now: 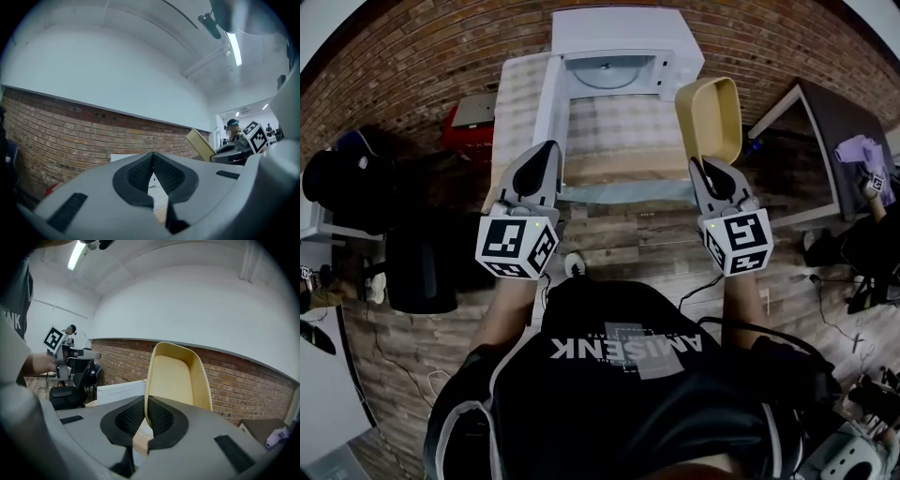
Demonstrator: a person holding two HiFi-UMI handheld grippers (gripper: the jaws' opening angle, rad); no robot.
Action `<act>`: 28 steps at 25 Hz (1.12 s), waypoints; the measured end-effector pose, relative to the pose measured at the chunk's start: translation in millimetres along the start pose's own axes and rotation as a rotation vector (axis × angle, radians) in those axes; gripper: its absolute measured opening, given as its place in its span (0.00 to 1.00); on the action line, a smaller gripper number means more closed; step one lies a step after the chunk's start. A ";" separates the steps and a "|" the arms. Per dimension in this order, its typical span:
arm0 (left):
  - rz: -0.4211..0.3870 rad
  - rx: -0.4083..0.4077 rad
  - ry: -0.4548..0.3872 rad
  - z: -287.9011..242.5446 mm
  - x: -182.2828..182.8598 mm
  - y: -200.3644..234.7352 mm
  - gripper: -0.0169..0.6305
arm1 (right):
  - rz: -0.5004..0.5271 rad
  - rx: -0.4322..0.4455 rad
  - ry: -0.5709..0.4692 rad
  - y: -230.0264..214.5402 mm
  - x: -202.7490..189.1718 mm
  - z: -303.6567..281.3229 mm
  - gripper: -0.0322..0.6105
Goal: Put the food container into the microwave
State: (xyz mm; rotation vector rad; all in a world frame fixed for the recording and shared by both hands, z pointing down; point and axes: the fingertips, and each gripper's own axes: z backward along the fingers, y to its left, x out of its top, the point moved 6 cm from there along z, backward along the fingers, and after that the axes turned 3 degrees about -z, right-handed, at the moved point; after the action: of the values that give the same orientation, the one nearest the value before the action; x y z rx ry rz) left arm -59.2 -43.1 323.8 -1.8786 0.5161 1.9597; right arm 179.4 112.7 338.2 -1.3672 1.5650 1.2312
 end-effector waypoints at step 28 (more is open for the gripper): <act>0.060 -0.236 0.034 -78.3 -30.6 125.6 0.05 | 0.019 0.039 0.252 71.1 -8.5 -184.1 0.12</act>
State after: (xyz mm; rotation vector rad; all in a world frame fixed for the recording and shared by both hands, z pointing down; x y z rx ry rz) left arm -54.3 -191.6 351.8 -2.0615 0.3676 2.1102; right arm 125.0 -61.1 414.6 -1.5321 1.7665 1.0653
